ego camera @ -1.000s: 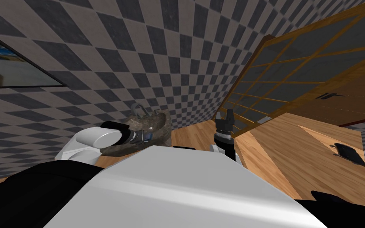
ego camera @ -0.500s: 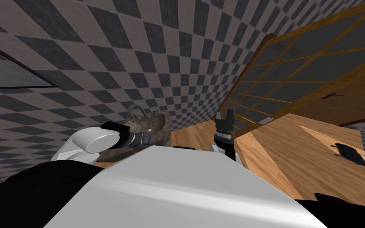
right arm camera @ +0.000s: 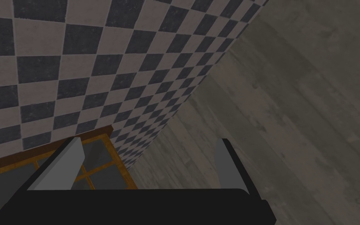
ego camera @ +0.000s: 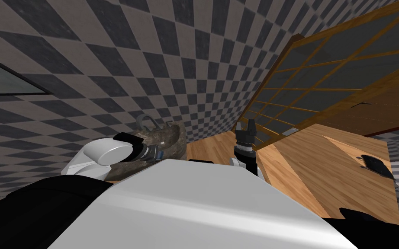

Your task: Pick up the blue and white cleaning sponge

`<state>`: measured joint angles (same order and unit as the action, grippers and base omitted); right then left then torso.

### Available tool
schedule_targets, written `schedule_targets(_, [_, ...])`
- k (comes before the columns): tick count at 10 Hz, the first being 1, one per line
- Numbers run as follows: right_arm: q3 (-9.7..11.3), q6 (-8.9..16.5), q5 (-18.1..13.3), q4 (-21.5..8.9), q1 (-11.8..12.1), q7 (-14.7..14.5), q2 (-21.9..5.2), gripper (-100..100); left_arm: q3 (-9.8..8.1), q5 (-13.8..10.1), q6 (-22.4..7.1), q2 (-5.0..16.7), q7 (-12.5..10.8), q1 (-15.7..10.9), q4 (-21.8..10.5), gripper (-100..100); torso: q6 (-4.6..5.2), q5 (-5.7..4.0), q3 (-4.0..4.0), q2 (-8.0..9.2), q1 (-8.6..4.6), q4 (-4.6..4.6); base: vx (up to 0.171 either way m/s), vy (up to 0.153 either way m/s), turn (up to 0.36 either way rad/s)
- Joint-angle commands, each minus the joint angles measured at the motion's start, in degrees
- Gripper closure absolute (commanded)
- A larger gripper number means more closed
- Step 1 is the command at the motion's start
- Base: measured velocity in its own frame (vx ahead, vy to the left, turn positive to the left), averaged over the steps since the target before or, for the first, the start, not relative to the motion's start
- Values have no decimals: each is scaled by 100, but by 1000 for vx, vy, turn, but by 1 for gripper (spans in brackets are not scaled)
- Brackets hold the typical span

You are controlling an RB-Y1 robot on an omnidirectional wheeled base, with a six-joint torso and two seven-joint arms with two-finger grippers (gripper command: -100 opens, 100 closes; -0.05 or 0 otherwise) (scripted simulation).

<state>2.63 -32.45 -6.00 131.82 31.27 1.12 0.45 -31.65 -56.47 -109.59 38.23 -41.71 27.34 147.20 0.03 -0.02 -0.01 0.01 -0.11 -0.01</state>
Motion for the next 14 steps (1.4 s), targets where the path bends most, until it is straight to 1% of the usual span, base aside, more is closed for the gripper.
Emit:
schedule_targets(1, [0, 0, 0, 0, 0, 0, 0, 0, 56, 90, 121, 0, 106, -10, -161, -100, 0, 0, 0, 0, 0, 0, -32, -24, -17])
schedule_targets(3, [0, 0, 0, 0, 0, 0, 0, 0, 180, 278, 329, -14, 274, -23, -438, -100, 0, 0, 3, 4, 0, 1, -35, -27, -37])
schedule_targets(4, [0, 0, 0, 0, 0, 0, 0, 0, 130, 208, 247, -1, 212, -27, -364, -100, 0, 0, 4, 6, -2, 2, -17, -15, -4])
schedule_targets(5, [0, 0, 0, 0, 0, 0, 0, 0, 136, 219, 274, -2, 237, -26, -382, 100, -1, -1, 2, 1, 2, 1, 0, 0, 0])
schedule_targets(9, [0, 0, 0, 0, 0, 0, 0, 0, 139, 215, 269, -3, 236, -24, -380, 100, 0, 1, -4, -9, 10, 0, 0, 0, 0])
schedule_targets(10, [0, 0, 0, 0, 0, 0, 0, 0, 139, 216, 269, -3, 235, -23, -380, 0, 0, 0, -4, -9, 10, 0, 0, 0, 0])
schedule_targets(11, [0, 0, 0, 0, 0, 0, 0, 0, 56, 90, 121, 0, 106, -10, -161, 100, 0, 0, -4, -9, 10, 0, 27, 27, 45])
schedule_targets(14, [-1, 0, 0, 0, 1, 0, -1, 0, -68, -97, -87, 14, -61, 3, 116, 100, -1, 0, -10, -21, 18, -1, 36, 29, 36])
